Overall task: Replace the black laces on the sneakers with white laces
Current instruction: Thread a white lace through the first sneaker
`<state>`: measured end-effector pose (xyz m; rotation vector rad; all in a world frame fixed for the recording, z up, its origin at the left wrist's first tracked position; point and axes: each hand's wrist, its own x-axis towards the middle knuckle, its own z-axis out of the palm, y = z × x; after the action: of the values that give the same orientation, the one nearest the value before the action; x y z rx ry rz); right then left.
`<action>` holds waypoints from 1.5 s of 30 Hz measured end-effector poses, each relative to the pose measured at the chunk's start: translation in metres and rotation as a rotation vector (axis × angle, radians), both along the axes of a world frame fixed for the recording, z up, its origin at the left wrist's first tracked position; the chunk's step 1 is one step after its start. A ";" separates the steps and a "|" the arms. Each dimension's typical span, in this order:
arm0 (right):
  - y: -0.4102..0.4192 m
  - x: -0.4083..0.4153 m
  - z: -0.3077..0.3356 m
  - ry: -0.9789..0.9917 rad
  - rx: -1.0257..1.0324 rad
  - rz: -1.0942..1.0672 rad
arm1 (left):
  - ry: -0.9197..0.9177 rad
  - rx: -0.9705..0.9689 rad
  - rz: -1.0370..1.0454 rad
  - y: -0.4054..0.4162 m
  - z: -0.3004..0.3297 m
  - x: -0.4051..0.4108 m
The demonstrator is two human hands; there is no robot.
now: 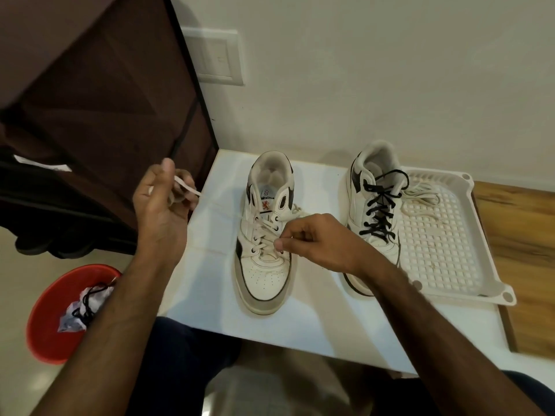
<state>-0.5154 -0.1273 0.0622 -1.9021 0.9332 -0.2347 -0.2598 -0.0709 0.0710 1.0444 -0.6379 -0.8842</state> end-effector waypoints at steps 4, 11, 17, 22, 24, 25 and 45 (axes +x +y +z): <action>0.006 0.007 0.009 -0.177 0.100 -0.007 | -0.489 0.056 -0.254 -0.006 -0.008 -0.019; 0.001 -0.009 0.025 0.024 0.052 -0.082 | -0.613 0.058 -0.606 -0.005 -0.011 -0.035; 0.000 -0.006 0.014 -0.127 -0.165 -0.231 | -0.641 0.112 -0.633 -0.005 -0.016 -0.038; 0.007 0.003 0.009 -0.127 0.051 -0.090 | -0.668 0.090 -0.506 -0.008 -0.019 -0.043; 0.003 0.001 0.011 -0.189 0.114 -0.094 | -0.671 0.111 -0.482 -0.009 -0.020 -0.040; 0.001 -0.002 0.012 -0.219 0.156 -0.095 | -0.673 0.121 -0.482 -0.010 -0.021 -0.038; -0.012 -0.021 0.017 -0.359 0.201 -0.362 | -0.585 0.253 -0.299 -0.012 -0.018 -0.013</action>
<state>-0.5364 -0.1391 0.0788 -1.4366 1.0044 -0.6501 -0.2729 -0.0831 0.0526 1.4809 -1.2188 -0.9342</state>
